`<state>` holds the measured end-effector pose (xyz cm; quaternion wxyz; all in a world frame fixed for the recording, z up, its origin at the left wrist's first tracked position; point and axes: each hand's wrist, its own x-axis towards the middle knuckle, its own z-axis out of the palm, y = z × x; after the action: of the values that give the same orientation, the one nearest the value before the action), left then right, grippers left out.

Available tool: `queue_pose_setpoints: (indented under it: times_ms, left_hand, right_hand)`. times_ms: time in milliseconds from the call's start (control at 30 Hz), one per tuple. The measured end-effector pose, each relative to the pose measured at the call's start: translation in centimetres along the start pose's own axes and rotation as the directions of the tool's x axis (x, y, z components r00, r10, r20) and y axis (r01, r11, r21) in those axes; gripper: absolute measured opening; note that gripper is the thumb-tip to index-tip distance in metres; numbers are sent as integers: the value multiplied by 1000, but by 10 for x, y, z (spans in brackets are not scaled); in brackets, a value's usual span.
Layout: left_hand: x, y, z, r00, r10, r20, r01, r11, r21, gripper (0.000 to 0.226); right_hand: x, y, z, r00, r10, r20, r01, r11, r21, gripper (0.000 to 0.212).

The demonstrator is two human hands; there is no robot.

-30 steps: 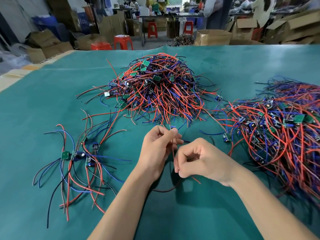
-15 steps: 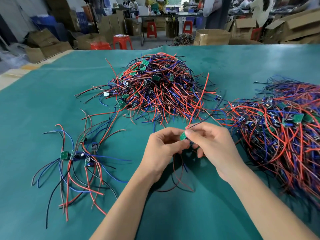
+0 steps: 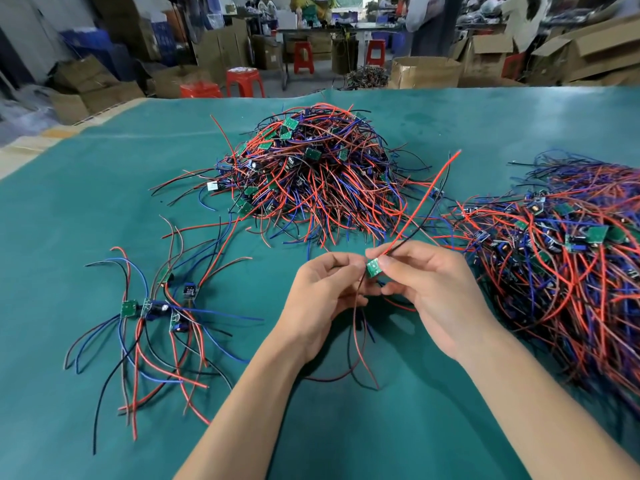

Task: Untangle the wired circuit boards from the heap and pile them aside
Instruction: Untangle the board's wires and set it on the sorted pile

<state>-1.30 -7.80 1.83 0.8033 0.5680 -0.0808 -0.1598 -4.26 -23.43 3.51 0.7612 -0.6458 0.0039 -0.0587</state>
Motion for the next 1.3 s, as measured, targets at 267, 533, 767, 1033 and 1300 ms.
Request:
queue_pose_setpoints:
  times_ms: [267,533,767,1033,1300]
  left_hand:
    - [-4,7,-2,989,-52,138,65,994,-89,21]
    - [-2,5,-5,995,-25,101,45,980,-195,42]
    - [-2,7,-6,996,15,84,4,977,-211,38]
    - [-4,3,1,989,-74,126,87,991,-103,18]
    - [-6,0,3,989,-34,146,30,999,29,12]
  right_hand:
    - [1,-2,-5,992,9,127,-22,995,94,4]
    - [1,-5,-8,983,-62,174,66,998,-15,12]
    - [2,-2,-4,997,5,75,-7,1000,17,32]
    - [4,0,-5,996,-42,81,37,997,60,19]
    - [3,-1,-2,995,15,96,-28,991,133,24]
